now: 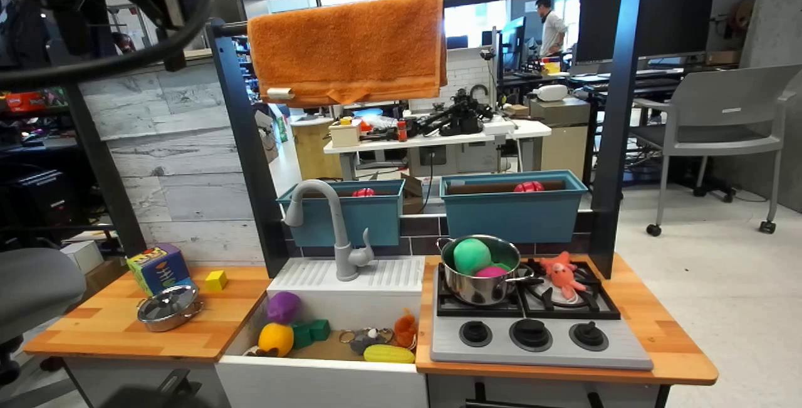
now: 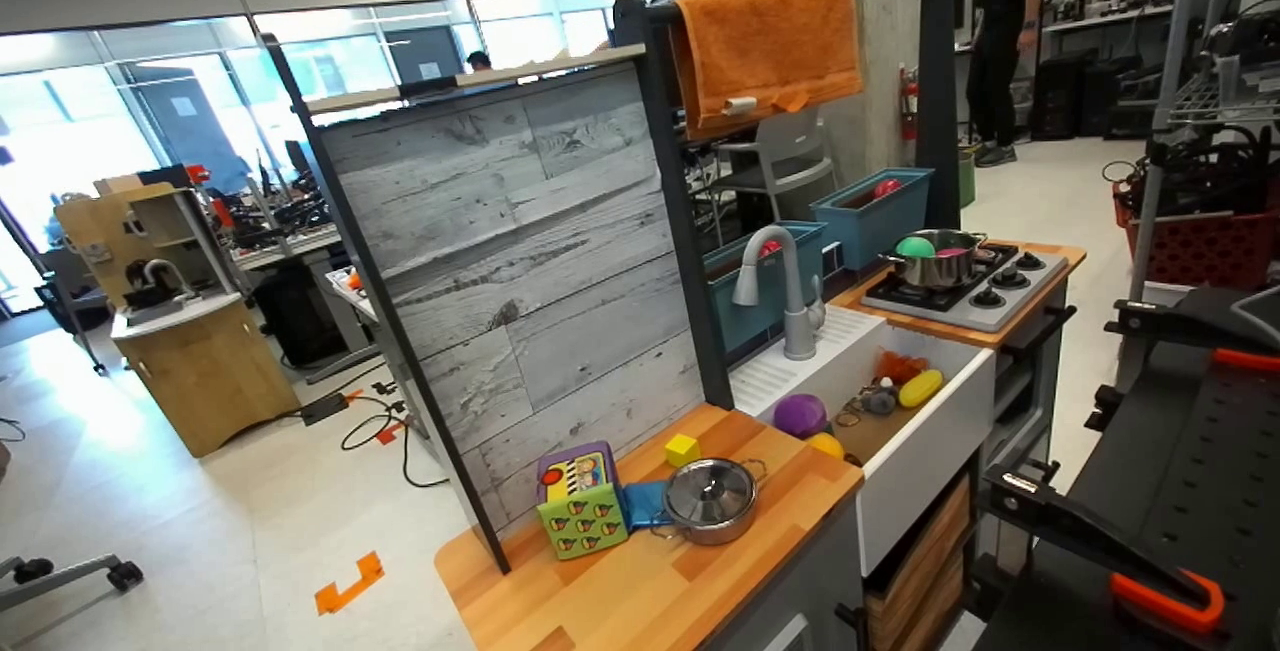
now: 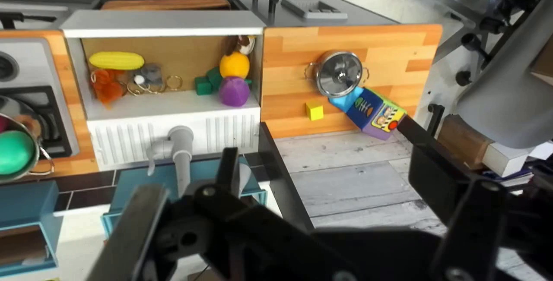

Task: Remove the purple plush toy from the sink and put it inside the silver pot on the right

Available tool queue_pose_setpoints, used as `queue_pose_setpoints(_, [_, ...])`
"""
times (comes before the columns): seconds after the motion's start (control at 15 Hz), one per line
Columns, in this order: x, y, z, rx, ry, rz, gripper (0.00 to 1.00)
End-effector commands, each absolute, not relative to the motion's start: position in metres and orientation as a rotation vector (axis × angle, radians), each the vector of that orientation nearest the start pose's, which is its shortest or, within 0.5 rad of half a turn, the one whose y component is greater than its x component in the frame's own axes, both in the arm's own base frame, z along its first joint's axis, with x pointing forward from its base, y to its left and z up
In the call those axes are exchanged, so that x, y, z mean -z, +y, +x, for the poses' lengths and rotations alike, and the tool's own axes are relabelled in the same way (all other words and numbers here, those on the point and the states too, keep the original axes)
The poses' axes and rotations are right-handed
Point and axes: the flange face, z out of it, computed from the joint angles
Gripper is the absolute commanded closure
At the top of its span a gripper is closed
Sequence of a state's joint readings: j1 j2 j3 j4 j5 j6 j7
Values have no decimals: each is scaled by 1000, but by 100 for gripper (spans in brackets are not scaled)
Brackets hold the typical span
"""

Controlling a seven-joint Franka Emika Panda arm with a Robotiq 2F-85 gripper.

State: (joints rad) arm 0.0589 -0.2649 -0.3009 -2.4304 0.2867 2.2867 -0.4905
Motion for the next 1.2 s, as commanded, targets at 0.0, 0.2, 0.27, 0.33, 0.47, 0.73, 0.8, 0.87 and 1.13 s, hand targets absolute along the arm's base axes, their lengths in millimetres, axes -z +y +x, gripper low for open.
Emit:
queue_pose_setpoints(0.0, [-406, -92, 532, 278, -57, -2871, 0])
queue_pose_setpoints(0.2, [-385, -95, 586, 221, 24, -2894, 0])
queue_pose_setpoints(0.27, [-372, -99, 601, 182, 54, -2907, 0])
queue_pose_setpoints(0.33, [-359, -103, 613, 164, 86, -2917, 0])
queue_pose_setpoints(0.47, [-333, -109, 629, 110, 138, -2932, 0])
queue_pose_setpoints(0.73, [-277, -122, 627, 19, 172, -2955, 0])
queue_pose_setpoints(0.8, [-263, -125, 622, 7, 168, -2963, 0])
queue_pose_setpoints(0.87, [-250, -127, 617, -1, 169, -2970, 0])
queue_pose_setpoints(1.13, [-201, -126, 608, -3, 188, -2973, 0])
